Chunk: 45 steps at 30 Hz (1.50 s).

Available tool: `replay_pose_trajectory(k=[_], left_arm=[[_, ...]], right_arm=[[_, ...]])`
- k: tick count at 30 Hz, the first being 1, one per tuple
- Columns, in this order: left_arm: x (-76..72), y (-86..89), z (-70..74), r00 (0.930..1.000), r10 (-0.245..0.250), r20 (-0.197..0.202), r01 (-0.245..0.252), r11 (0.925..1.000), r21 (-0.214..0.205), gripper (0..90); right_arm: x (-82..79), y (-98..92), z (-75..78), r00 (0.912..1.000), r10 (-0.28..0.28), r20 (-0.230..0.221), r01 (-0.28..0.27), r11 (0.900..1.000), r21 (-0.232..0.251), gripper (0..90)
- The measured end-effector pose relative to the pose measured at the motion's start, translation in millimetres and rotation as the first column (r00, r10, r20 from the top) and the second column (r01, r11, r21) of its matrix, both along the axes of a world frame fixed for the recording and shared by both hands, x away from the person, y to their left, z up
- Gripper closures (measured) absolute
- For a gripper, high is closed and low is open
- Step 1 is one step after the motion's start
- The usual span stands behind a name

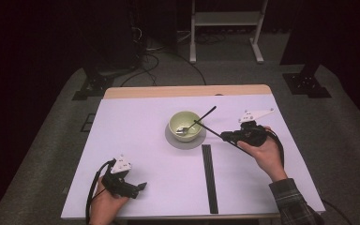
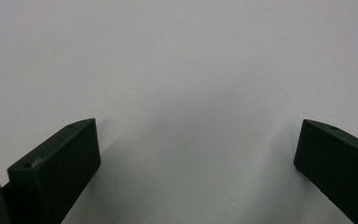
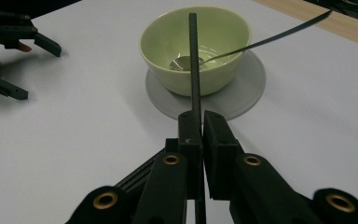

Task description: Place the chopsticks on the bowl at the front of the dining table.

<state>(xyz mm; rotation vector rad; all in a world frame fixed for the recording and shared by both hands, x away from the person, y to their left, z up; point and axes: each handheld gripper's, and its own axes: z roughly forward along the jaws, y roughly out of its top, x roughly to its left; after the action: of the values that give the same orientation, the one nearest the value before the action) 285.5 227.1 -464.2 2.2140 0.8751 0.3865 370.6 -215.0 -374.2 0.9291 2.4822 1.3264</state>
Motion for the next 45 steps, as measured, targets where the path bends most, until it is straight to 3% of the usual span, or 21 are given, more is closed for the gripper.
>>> replay_pose_trajectory(k=[45], left_arm=[[-0.1,-0.1,-0.2,1.0000,-0.001,0.002,0.001,1.0000,0.000,0.0]], right_arm=[[41.1,70.4,8.7,0.9992,0.040,-0.002,-0.040,0.9992,0.005,85.8]])
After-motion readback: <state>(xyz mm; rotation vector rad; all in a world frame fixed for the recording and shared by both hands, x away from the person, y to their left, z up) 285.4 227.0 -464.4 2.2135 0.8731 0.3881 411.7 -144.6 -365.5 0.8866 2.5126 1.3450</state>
